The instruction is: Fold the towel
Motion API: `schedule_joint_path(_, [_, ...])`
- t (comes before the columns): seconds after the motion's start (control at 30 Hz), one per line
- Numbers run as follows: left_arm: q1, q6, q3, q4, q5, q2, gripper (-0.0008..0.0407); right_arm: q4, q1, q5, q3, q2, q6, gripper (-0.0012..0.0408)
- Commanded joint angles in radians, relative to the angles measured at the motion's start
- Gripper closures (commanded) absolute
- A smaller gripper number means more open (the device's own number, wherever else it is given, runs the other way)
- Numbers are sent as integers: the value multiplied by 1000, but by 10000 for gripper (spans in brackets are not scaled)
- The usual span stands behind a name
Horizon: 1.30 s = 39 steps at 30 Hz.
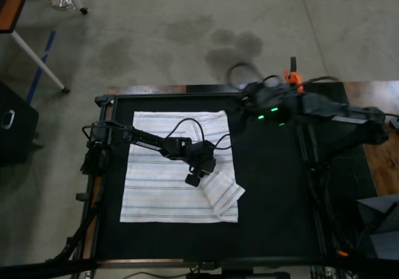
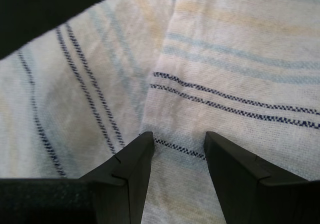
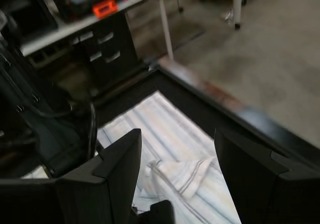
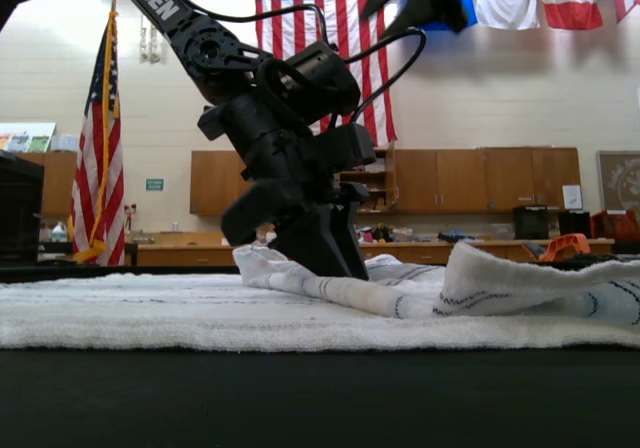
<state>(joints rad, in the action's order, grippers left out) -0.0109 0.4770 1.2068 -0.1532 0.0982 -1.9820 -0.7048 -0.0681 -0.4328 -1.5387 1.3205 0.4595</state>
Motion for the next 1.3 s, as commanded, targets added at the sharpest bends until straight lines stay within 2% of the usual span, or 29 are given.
schedule_joint_path(0.0, [0,-2,18,42,-3,18,255,-27,0,4,17,10,3,204])
schedule_joint_path(0.33, [-6,-2,35,59,-20,31,255,-21,0,-16,58,0,16,205])
schedule_joint_path(0.7, [-5,-10,34,39,6,0,255,26,0,-22,53,-31,0,205])
schedule_joint_path(0.87, [-5,-11,34,39,6,2,274,27,0,-25,53,-42,0,209])
schedule_joint_path(1.07, [-5,-29,34,39,6,1,311,22,0,-25,61,-43,-1,259])
schedule_joint_path(1.17, [-5,-32,34,39,6,0,315,21,0,-26,57,-43,-11,305])
schedule_joint_path(1.27, [-5,-32,34,39,6,0,315,24,0,-33,52,-44,-20,368])
